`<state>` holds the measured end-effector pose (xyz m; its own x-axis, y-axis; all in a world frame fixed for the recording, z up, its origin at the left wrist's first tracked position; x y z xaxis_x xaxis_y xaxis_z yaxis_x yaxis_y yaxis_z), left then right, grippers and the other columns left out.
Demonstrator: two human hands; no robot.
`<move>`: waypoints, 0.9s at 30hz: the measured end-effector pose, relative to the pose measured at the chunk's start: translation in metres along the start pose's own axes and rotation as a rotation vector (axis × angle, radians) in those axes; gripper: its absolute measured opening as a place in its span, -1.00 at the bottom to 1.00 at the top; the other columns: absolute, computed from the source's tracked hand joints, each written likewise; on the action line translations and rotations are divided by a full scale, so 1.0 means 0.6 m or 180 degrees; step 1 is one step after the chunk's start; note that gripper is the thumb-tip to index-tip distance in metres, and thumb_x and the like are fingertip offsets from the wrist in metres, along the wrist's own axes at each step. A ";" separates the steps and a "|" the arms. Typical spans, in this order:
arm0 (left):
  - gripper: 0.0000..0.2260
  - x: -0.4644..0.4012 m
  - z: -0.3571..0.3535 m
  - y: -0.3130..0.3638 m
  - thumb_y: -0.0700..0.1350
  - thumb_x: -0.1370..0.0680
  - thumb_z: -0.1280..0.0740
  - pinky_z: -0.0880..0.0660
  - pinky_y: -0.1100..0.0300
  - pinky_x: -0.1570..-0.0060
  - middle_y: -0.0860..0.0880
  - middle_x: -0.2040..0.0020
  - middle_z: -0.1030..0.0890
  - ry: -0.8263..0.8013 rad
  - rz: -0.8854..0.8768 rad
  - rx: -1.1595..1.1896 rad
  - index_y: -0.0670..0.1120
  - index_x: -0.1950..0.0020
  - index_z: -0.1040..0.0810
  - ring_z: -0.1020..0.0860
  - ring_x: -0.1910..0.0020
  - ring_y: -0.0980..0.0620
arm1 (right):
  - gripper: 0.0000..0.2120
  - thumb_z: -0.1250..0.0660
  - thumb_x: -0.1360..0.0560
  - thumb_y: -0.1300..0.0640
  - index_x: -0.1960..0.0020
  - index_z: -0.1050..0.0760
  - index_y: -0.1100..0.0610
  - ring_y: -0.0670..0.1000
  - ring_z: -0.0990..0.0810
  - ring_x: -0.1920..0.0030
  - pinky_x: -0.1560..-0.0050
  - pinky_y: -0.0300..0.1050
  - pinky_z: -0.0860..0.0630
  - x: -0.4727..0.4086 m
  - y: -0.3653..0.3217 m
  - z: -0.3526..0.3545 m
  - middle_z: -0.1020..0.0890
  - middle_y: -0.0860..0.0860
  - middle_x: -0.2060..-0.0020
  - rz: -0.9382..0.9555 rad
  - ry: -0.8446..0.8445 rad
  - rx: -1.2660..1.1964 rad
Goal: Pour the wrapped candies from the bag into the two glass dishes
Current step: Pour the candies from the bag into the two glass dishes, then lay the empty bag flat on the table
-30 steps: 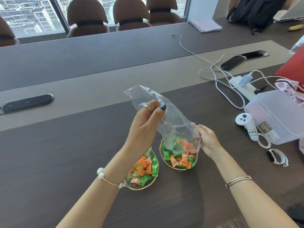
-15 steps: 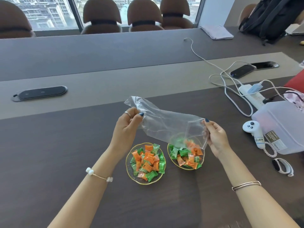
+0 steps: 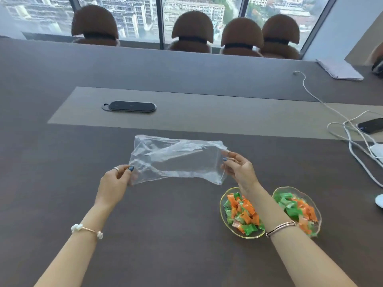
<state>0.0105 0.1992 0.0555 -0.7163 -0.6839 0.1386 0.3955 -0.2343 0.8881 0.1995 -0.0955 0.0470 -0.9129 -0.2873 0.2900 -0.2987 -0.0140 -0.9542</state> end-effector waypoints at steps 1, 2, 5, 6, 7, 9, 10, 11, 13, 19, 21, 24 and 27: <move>-0.87 -0.004 0.027 -0.031 -0.12 -0.55 -0.24 -0.45 0.08 0.06 0.02 0.24 -0.66 0.0080 0.0102 -0.0089 -0.05 0.04 -0.59 -0.61 0.15 -0.12 | -0.76 -0.24 -0.43 0.38 -0.02 -0.55 0.17 -0.06 -0.60 0.27 0.07 -0.16 -0.55 0.000 0.014 -0.037 -0.63 0.03 0.22 -0.0054 -0.0086 0.0064; -0.84 -0.007 0.052 -0.060 -0.13 -0.54 -0.23 -0.46 0.05 0.06 -0.03 0.24 -0.66 0.0151 0.0200 -0.0182 -0.09 0.02 -0.60 -0.61 0.14 -0.15 | -0.75 -0.24 -0.44 0.38 -0.05 -0.55 0.20 -0.04 -0.60 0.25 0.04 -0.13 -0.55 0.000 0.032 -0.070 -0.63 0.04 0.22 -0.0120 -0.0147 0.0143; -0.83 -0.011 0.106 -0.134 -0.16 -0.54 -0.22 -0.40 0.07 0.15 -0.10 0.28 -0.63 0.0261 0.0484 -0.0412 -0.12 0.02 -0.60 -0.57 0.18 -0.16 | -0.74 -0.26 -0.43 0.39 -0.09 -0.54 0.25 0.03 -0.58 0.21 -0.04 0.00 -0.54 0.000 0.094 -0.144 -0.63 0.07 0.22 -0.0368 -0.0219 0.0395; -0.83 -0.012 0.118 -0.158 -0.17 -0.54 -0.21 -0.39 0.09 0.16 -0.10 0.28 -0.64 0.0259 0.0585 -0.0478 -0.11 0.03 -0.60 -0.57 0.18 -0.15 | -0.75 -0.26 -0.42 0.39 -0.07 -0.56 0.24 0.05 -0.57 0.21 -0.04 0.04 -0.54 0.000 0.116 -0.162 -0.63 0.08 0.22 -0.0447 -0.0219 0.0498; -0.84 -0.011 0.125 -0.179 -0.17 -0.54 -0.20 -0.40 0.09 0.17 -0.10 0.27 -0.65 0.0234 0.0683 -0.0526 -0.10 0.04 -0.59 -0.58 0.19 -0.14 | -0.76 -0.27 -0.41 0.38 -0.03 -0.57 0.21 0.06 -0.57 0.22 -0.01 0.04 -0.54 0.001 0.138 -0.176 -0.63 0.09 0.22 -0.0528 -0.0218 0.0609; -0.83 -0.011 0.133 -0.219 -0.17 -0.53 -0.20 -0.42 0.11 0.20 -0.08 0.26 -0.67 0.0142 0.0865 -0.0602 -0.10 0.03 -0.59 -0.61 0.23 -0.11 | -0.76 -0.27 -0.38 0.37 0.05 -0.58 0.14 0.03 -0.55 0.26 0.10 -0.03 -0.55 0.004 0.177 -0.195 -0.63 0.10 0.20 -0.0672 -0.0202 0.0834; -0.83 -0.012 0.132 -0.233 -0.16 -0.53 -0.21 -0.42 0.12 0.21 -0.06 0.26 -0.67 0.0091 0.0920 -0.0636 -0.10 0.02 -0.59 -0.61 0.24 -0.10 | -0.76 -0.27 -0.37 0.37 0.06 -0.57 0.13 0.01 -0.55 0.28 0.14 -0.07 -0.55 0.005 0.192 -0.196 -0.63 0.10 0.20 -0.0725 -0.0163 0.0932; -0.83 -0.013 0.132 -0.246 -0.16 -0.52 -0.21 -0.42 0.12 0.22 -0.06 0.27 -0.67 0.0056 0.0972 -0.0653 -0.10 0.02 -0.59 -0.62 0.24 -0.09 | -0.77 -0.27 -0.37 0.37 0.07 -0.57 0.14 0.00 -0.56 0.28 0.16 -0.09 -0.55 0.008 0.205 -0.198 -0.63 0.09 0.21 -0.0762 -0.0126 0.1023; -0.84 -0.019 0.132 -0.264 -0.17 -0.51 -0.22 -0.41 0.15 0.25 -0.05 0.29 -0.67 0.0010 0.1037 -0.0661 -0.11 0.04 -0.59 -0.62 0.26 -0.08 | -0.83 -0.30 -0.39 0.35 0.09 -0.56 0.14 0.01 -0.57 0.27 0.17 -0.11 -0.58 0.010 0.229 -0.203 -0.62 0.09 0.22 -0.0812 -0.0057 0.1126; -0.85 -0.034 0.122 -0.284 -0.19 -0.46 -0.27 -0.40 0.09 0.08 -0.13 0.13 -0.65 -0.0049 0.1177 -0.0862 -0.12 0.02 -0.57 -0.58 0.03 -0.16 | -0.91 -0.41 -0.36 0.23 0.14 -0.55 0.15 -0.02 -0.56 0.36 0.25 -0.17 -0.58 0.010 0.252 -0.196 -0.62 0.08 0.27 -0.0799 0.0141 0.1434; -0.75 -0.039 0.128 -0.264 -0.22 -0.43 -0.30 -0.40 0.00 -0.07 -0.21 0.00 -0.59 0.0244 0.1015 -0.1052 -0.16 -0.09 -0.54 -0.50 -0.08 -0.24 | -0.84 -0.45 -0.32 0.13 0.13 -0.55 0.11 0.00 -0.59 0.29 0.14 -0.06 -0.58 0.010 0.246 -0.192 -0.62 0.04 0.26 -0.0728 0.0149 0.1541; -0.67 -0.033 0.114 -0.176 -0.26 -0.44 -0.30 -0.29 -0.08 -0.23 -0.27 -0.17 -0.48 0.0891 0.0511 -0.1030 -0.17 -0.21 -0.49 -0.36 -0.20 -0.29 | -0.72 -0.46 -0.30 -0.02 0.04 -0.55 0.05 0.00 -0.58 0.19 0.08 -0.04 -0.55 0.018 0.212 -0.168 -0.61 -0.04 0.21 -0.0490 0.0170 0.1557; -0.67 -0.010 0.023 -0.057 -0.26 -0.45 -0.29 -0.22 0.05 -0.27 -0.20 -0.18 -0.41 0.0725 -0.0366 -0.0905 -0.14 -0.22 -0.46 -0.31 -0.22 -0.18 | -0.69 -0.42 -0.35 -0.07 -0.03 -0.54 0.02 -0.05 -0.60 0.07 0.04 -0.06 -0.56 0.038 0.162 -0.102 -0.63 -0.03 0.12 -0.0233 0.0284 0.1341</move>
<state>-0.0066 0.2207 0.0305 -0.6319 -0.7705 -0.0842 0.4866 -0.4789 0.7307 0.1328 -0.0447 -0.0348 -0.9195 -0.1874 0.3455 -0.2408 -0.4262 -0.8720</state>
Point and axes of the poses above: each hand's wrist, its own x-axis away from the middle knuckle, its own z-axis out of the back of the hand, y = z × x, the point moved 7 cm from there along -x, towards the middle knuckle
